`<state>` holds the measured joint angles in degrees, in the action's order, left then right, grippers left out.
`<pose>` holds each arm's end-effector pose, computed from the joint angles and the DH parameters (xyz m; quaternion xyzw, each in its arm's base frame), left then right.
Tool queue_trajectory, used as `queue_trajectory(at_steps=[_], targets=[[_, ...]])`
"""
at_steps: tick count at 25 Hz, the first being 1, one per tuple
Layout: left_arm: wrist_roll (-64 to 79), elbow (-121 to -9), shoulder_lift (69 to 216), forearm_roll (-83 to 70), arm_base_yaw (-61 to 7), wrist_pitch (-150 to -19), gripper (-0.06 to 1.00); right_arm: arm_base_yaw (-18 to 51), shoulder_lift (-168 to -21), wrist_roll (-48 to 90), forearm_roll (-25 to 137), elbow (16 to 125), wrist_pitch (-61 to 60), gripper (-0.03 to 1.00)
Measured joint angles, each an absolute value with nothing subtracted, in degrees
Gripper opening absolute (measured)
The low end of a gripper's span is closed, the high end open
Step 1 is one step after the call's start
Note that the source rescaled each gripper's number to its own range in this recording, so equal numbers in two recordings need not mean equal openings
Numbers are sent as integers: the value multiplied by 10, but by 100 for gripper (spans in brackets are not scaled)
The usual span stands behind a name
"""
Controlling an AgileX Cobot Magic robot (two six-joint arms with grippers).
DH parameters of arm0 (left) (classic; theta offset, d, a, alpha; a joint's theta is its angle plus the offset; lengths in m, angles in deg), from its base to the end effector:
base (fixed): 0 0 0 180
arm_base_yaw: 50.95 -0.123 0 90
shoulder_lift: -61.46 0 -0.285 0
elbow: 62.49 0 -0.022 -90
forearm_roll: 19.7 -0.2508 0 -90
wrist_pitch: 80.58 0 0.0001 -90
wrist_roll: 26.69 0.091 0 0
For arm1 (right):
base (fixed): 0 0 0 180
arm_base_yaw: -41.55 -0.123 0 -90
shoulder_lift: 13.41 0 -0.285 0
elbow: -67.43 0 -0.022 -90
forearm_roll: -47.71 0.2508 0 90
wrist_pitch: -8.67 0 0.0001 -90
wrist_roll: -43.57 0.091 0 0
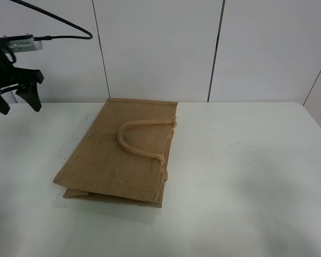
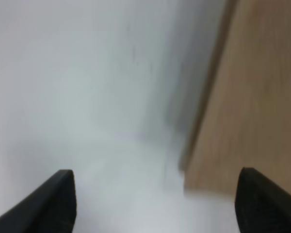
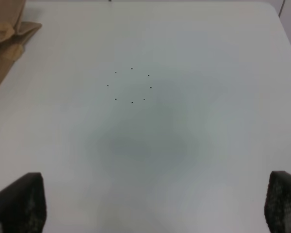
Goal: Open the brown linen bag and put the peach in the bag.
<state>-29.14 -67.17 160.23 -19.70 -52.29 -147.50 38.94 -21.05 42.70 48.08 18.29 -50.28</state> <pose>0.3246 0.0076 0.3226 -0.0326 0.9858 -0.0016 0.1650 -0.0028 0.0004 0.2771 -0.0258 0.8464 0.0113 0.5318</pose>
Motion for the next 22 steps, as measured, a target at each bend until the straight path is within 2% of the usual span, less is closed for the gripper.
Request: queue_trajectory(at_steps=[10,16,22], targets=[[-281,-360,1196,-235,-523,-1476,100,389,-211,427,481,183,-503,100],[-281,-233,985,-236,-523,-1438,100,389,-211,427,481,183,-503,100],[-267,-143,862,-201,-523,-1420,100,389,-211,427,481,183,-503,100]])
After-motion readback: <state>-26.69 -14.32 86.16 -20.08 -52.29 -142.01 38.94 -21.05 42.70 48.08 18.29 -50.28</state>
